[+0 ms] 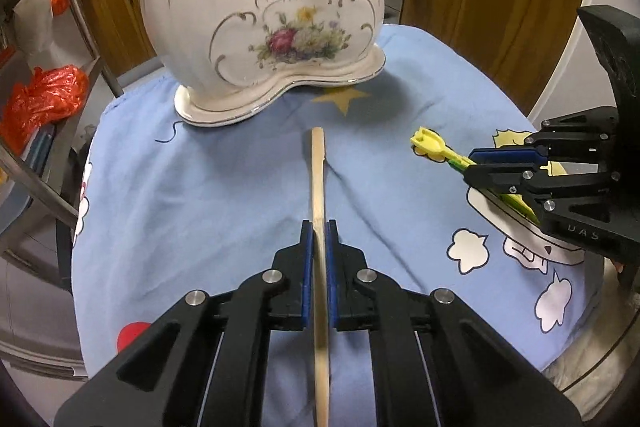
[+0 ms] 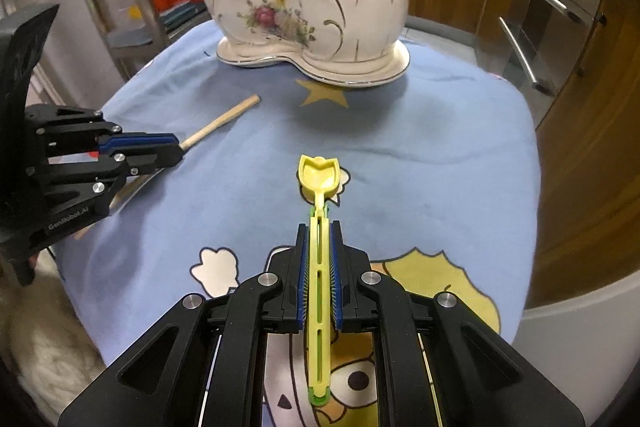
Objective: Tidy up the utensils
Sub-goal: 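Grasp the last chopstick with the left tool while the right tool grasps a yellow spoon, then carry the chopstick and yellow spoon into the ceramic holder with both tools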
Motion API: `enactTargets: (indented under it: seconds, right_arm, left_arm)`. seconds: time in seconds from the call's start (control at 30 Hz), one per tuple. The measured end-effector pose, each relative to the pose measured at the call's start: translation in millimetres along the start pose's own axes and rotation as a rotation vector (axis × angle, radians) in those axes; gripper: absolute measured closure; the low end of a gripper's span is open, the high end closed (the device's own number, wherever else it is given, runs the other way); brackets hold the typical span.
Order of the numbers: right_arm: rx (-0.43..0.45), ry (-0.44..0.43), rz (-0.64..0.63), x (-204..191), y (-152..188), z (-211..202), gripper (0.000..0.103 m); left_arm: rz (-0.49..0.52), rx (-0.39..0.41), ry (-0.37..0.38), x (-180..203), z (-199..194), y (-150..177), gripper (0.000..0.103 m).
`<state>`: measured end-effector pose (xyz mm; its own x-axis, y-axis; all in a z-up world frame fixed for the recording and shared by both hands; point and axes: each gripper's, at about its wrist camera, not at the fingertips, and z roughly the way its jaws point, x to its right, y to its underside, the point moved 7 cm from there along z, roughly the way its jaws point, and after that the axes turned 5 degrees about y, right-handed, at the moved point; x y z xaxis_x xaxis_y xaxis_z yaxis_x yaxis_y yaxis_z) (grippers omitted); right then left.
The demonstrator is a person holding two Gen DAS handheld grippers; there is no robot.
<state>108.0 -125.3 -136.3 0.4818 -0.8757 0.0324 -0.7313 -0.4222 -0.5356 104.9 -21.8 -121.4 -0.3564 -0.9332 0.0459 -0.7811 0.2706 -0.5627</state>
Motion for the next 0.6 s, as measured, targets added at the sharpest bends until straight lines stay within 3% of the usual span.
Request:
enactTargets:
  seconds: [0.4,0.6]
  right_arm:
    - [0.028,-0.004,0.025,2.4,-5.2,1.3,0.093]
    - [0.162,-0.032,0.065,8.8,-21.1,-24.6,0.093]
  left_arm:
    - [-0.014,0.0,0.02,-1.1,6.4,1.5,0.097]
    - [-0.01,0.116,0.045,0.0,-24.6,-10.0,0.097]
